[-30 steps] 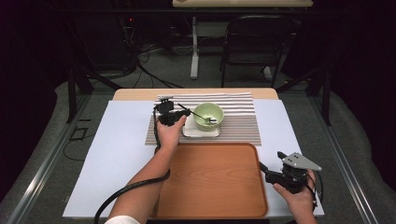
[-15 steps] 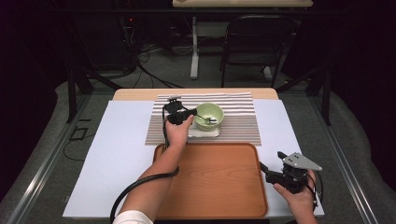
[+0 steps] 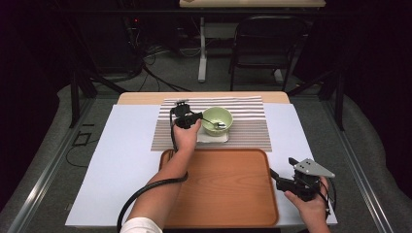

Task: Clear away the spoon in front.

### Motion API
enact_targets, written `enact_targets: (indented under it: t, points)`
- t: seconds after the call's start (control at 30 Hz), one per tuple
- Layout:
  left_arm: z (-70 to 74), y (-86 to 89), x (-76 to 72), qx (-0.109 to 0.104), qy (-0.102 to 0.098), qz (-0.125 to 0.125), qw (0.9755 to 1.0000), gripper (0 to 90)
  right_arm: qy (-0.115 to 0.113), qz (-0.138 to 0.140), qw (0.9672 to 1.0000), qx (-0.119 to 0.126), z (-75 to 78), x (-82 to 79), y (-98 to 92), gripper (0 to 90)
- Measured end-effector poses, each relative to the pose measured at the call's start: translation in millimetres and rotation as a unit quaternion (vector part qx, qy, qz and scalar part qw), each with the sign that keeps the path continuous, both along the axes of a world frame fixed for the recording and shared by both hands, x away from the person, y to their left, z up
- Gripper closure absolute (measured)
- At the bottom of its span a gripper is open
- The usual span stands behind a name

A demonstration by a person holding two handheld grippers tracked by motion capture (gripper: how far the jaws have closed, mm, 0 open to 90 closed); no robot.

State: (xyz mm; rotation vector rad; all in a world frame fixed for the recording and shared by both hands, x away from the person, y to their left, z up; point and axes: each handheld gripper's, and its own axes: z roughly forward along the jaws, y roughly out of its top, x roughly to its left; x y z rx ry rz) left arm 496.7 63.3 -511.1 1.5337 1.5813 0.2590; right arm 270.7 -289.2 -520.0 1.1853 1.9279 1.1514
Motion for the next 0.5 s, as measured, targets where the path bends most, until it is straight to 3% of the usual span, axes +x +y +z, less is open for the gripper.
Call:
enact_targets:
  t: [0.5]
  points:
    - [10.9, 6.3, 2.8, 0.005, -0.018, 0.005, 0.9998, 81.3, 0.0, 0.001, 1.0, -0.001, -0.4, 0.5, 0.1, 20.5]
